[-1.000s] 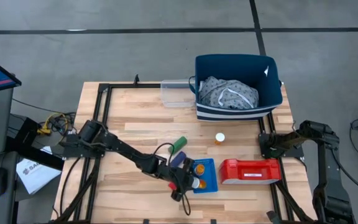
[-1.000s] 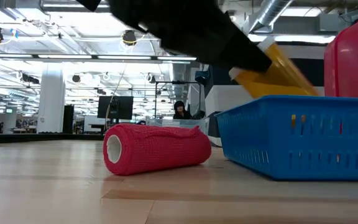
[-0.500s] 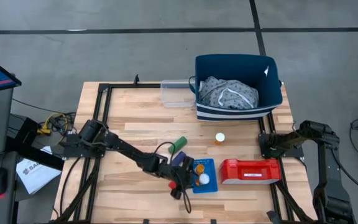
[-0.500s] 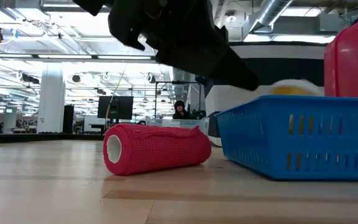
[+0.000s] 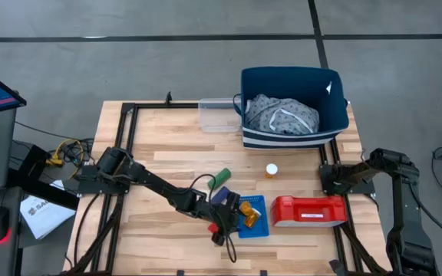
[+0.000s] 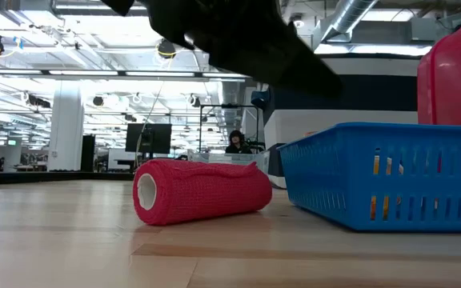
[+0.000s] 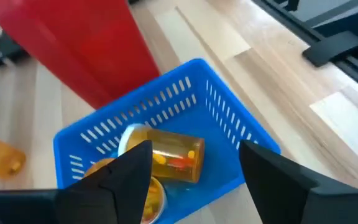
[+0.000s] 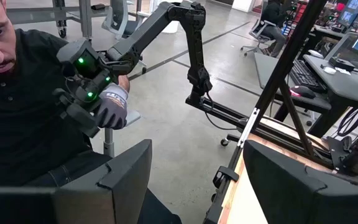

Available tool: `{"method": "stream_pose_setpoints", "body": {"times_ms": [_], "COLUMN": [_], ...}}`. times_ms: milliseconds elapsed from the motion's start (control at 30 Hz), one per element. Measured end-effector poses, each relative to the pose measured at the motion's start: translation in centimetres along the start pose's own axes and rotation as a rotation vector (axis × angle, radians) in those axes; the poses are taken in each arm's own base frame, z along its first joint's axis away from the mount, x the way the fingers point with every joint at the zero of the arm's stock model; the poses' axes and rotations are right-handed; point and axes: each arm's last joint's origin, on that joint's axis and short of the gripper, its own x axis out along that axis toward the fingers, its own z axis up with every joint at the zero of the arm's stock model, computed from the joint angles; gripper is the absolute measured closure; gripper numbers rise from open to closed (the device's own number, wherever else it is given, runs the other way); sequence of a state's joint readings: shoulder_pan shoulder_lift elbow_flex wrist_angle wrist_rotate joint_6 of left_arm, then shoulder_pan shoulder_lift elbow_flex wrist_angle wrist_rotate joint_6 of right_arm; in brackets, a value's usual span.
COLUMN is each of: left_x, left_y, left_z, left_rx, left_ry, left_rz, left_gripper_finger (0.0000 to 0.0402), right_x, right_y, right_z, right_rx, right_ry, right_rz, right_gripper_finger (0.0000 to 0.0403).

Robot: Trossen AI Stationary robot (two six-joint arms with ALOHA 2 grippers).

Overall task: Pick & Place Medicine items
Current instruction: Put the orange pill bottle into the blue bin

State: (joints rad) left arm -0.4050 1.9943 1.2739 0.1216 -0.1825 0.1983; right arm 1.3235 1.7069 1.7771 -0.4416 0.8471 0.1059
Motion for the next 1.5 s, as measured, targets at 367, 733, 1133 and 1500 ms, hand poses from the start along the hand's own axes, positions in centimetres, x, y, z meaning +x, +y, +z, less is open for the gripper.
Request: {"method": "stream_pose_setpoints", "body": {"times_ms": [367, 733, 1133, 1500], "left_x": [-0.4, -2.5, -12.8, -23.8], "left_y": [3.4, 5.8, 2.4, 0.6], "left_z": [0.9, 0.9, 0.5, -0.4], "left_rx": [0.080, 0.073, 0.057, 0.167], "left_ry": [-0.056, 0.051, -0.065, -0.613], "left_rz": [0.187, 0.234, 0.074, 0.087], "left_gripper_finger": [0.0162, 0.0137, 0.0135, 0.0135], "right_x": [0.0, 0.0, 2.9, 4.4], "right_y": [0.0, -0.3, -6.5, -21.9], "right_z": [-0.1, -1.0, -2.6, -1.1], "right_rx": [-0.011, 0.022, 0.054, 0.417], "right_ry": [0.009, 0.068, 0.295, 0.543], "right_rz": [-0.016, -0.080, -0.307, -0.617], "right_gripper_finger": [0.0152, 0.0152, 0.0152, 0.0152]}}
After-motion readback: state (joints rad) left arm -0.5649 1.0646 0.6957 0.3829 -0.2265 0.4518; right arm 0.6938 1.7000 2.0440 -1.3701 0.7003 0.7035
